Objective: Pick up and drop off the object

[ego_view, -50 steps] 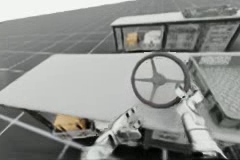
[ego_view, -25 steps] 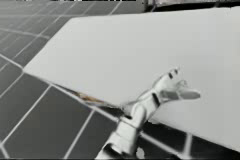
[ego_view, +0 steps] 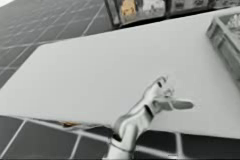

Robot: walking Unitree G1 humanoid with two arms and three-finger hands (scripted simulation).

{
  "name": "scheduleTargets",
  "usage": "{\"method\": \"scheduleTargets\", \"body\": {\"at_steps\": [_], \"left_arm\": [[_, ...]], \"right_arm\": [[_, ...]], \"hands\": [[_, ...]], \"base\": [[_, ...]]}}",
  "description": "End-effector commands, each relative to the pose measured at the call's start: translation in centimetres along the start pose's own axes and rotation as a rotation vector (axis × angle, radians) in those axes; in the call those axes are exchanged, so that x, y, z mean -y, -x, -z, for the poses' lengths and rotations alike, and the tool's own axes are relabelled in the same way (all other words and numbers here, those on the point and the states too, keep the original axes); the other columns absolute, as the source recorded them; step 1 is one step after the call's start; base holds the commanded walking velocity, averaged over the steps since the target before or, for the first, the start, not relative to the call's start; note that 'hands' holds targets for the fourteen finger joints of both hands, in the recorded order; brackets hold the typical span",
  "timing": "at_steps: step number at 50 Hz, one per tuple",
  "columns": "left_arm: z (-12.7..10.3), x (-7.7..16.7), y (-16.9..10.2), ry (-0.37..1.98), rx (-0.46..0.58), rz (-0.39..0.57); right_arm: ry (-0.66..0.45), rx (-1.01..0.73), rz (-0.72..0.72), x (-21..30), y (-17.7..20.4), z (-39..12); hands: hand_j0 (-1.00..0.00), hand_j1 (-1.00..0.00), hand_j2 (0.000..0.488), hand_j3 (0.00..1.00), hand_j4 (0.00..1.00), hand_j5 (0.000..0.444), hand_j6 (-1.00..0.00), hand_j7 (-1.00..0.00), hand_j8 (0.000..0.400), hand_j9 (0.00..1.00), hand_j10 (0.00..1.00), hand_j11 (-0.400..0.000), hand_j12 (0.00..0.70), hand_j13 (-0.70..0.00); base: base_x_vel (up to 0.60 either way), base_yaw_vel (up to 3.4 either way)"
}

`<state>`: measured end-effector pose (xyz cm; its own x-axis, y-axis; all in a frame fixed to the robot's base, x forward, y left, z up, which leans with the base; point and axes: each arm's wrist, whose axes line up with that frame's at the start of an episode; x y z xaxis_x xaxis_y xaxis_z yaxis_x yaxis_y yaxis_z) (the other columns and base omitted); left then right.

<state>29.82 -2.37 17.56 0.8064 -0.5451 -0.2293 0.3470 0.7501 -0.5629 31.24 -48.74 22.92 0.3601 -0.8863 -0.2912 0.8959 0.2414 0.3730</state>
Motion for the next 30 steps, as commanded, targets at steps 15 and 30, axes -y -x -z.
{"method": "scheduleTargets", "body": {"at_steps": [15,30], "left_arm": [[-2.2,4.0,3.2,-0.077,0.424,-0.025],[-1.8,1.6,5.6,-0.096,0.743,-0.069]], "right_arm": [[0.329,0.489,-0.616,3.0,13.9,-1.5],[0.391,0.619,-1.017,-0.2,27.1,8.8]], "hands": [[0.00,0.00,0.000,0.00,0.00,0.000,0.00,0.00,0.000,0.00,0.00,0.000,0.000,0.000],[0.00,0.00,0.000,0.00,0.00,0.000,0.00,0.00,0.000,0.00,0.00,0.000,0.000,0.000]], "base": [[0.00,-0.07],[0.00,0.01]]}}
